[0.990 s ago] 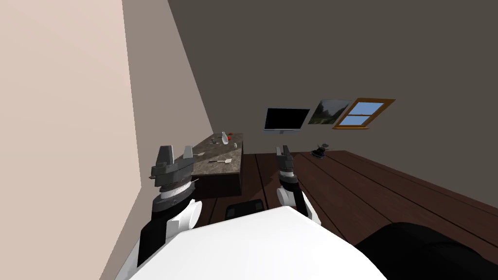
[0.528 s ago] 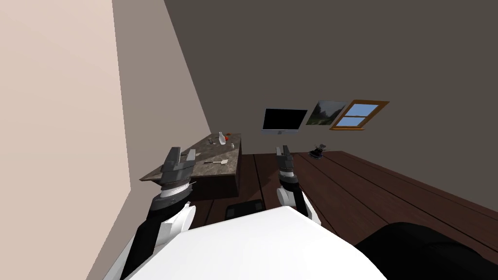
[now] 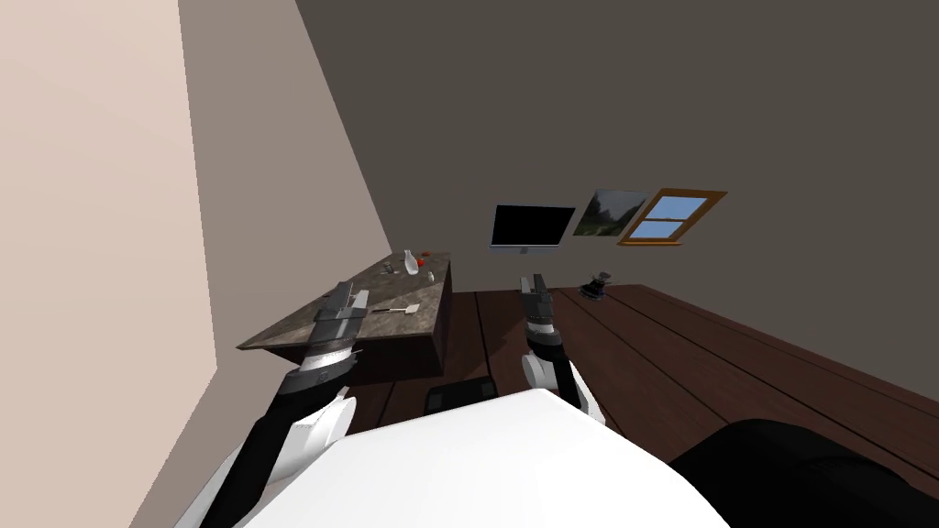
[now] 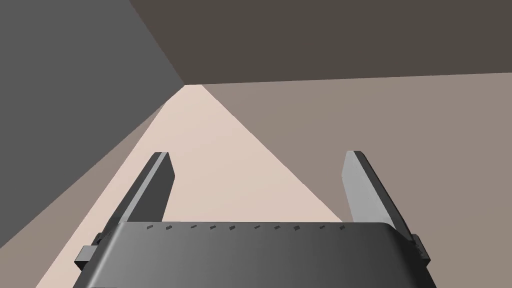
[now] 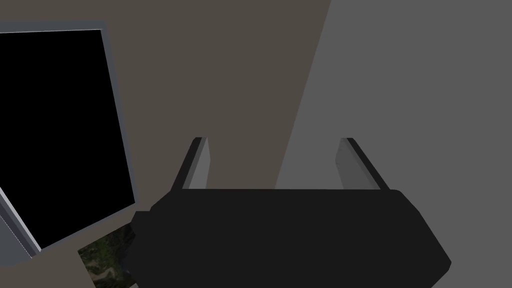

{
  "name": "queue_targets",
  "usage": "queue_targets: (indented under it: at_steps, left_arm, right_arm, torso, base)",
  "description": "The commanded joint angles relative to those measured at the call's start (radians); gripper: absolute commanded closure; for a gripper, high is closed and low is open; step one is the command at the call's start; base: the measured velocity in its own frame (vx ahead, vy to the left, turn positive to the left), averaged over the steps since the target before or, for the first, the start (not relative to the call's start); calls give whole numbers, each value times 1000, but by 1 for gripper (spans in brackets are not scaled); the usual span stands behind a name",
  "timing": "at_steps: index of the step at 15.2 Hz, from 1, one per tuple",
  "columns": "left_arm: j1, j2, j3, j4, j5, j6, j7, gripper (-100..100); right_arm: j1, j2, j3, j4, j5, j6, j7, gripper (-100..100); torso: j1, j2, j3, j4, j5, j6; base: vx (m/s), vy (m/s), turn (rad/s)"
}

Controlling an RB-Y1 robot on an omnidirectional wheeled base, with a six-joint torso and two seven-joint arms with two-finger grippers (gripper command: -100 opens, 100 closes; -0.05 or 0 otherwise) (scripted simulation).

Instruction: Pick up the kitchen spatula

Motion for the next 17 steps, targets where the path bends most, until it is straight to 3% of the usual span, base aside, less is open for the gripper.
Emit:
queue_targets:
  at_steps: [1,2,3,5,6,8,9,11,12,14,15,17]
  left_arm:
    - [11,18,25,10,20,50,-11,-100]
    - [11,18,25,10,20,62,-11,-100]
    - [24,32,46,16,38,93,-22,-100]
    - [24,32,46,16,38,116,-22,-100]
    - [37,45,68,22,57,150,-34,-100]
    - [37,45,68,22,57,172,-34,-100]
    - [50,58,91,29,77,205,-46,-100]
    - [50,58,91,29,77,230,-46,-100]
    - [64,71,115,35,97,267,-59,-100]
    - [64,71,115,35,97,291,-59,-100]
    - [79,84,140,42,118,325,-72,-100]
    - [79,84,140,42,118,353,-72,-100]
  right_arm:
    - [0,0,0,0,0,0,0,0]
    - [0,0,0,0,0,0,0,0]
    - [0,0,0,0,0,0,0,0]
    - [0,0,0,0,0,0,0,0]
    - [0,0,0,0,0,0,0,0]
    - [0,0,0,0,0,0,0,0]
    - [0,0,0,0,0,0,0,0]
    - [0,0,0,0,0,0,0,0]
    - [0,0,0,0,0,0,0,0]
    - [0,0,0,0,0,0,0,0]
    - [0,0,0,0,0,0,0,0]
    - [0,0,0,0,0,0,0,0]
  torso:
    - [0,0,0,0,0,0]
    - [1,0,0,0,0,0]
    - [1,1,0,0,0,0]
    - [-1,0,0,0,0,0]
    - [1,0,0,0,0,0]
    - [1,0,0,0,0,0]
    - [2,0,0,0,0,0]
    - [1,0,0,0,0,0]
    - [2,0,0,0,1,0]
    - [1,-1,0,0,0,0]
    - [2,-1,0,0,1,0]
    - [2,-1,-1,0,1,0]
  base:
    - [28,-93,-19]
    - [25,-99,-24]
    - [39,-123,-34]
    - [42,-102,-8]
    - [42,-87,-24]
    - [44,-83,-13]
    - [44,-98,-23]
    - [45,-82,-10]
    - [54,-86,-36]
    - [57,-81,-8]
    - [62,-82,-25]
    - [61,-81,-12]
